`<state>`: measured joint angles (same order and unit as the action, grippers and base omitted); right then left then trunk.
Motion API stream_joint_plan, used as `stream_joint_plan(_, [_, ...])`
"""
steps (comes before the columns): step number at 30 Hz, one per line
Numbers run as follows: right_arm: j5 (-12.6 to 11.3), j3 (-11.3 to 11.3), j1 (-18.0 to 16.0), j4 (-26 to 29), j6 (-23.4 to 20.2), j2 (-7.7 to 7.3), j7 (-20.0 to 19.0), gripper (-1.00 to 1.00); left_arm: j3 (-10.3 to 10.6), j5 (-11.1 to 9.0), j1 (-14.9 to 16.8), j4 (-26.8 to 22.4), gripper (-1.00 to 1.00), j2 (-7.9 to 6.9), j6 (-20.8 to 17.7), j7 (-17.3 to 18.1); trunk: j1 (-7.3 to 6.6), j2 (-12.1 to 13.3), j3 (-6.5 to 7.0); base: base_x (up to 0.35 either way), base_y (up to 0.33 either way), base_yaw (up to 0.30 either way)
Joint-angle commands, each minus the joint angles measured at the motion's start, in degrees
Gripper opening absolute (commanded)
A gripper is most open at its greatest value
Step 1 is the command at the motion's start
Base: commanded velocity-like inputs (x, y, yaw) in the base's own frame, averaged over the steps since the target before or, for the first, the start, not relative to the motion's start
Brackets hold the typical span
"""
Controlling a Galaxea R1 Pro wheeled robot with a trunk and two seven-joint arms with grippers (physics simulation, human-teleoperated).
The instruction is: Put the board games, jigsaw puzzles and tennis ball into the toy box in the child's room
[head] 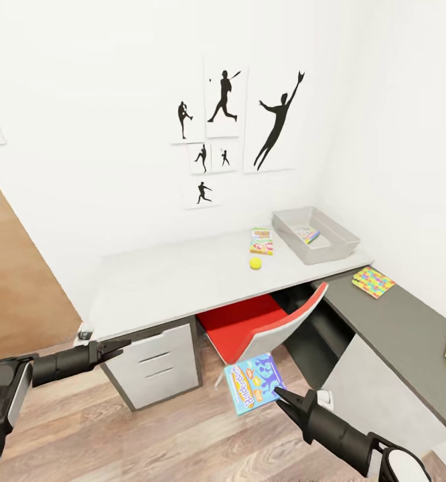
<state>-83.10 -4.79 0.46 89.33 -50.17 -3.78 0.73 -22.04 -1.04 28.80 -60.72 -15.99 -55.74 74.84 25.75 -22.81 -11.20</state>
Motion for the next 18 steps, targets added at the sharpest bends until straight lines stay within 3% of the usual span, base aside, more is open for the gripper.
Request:
stream_joint_plan(1, [-0.4, 0.0, 0.0, 0.1, -0.2, 0.00, 0.1, -1.00, 0.0, -0.1, 0.0, 0.0, 1.00, -0.01, -0.6, 0.1, 0.03, -0.1, -0.12, 0.000, 0.000, -0.262])
stream_joint_plan(8, [-0.4, 0.0, 0.0, 0.1, -0.2, 0.00, 0.1, -1.00, 0.0, -0.1, 0.0, 0.0, 1.00, -0.01, -0.6, 0.1, 0.03, -0.1, -0.29, 0.033, 0.000, -0.265])
stream_joint_plan(14, [-0.3, 0.0, 0.0, 0.1, -0.2, 0.00, 0.1, -1.00, 0.0, -0.1, 0.0, 0.0, 1.00, -0.06, -0.6, 0.3, 0.03, -0.1, -0.42, 0.185, 0.000, -0.266])
stream_joint_plan(18, [-0.3, 0.0, 0.0, 0.1, -0.2, 0.00, 0.1, -1.00, 0.0, -0.2, 0.0, -0.6, 1.00, -0.76, -0.9, 2.9, 0.03, -0.1, -0.51, 0.080, 0.000, -0.267])
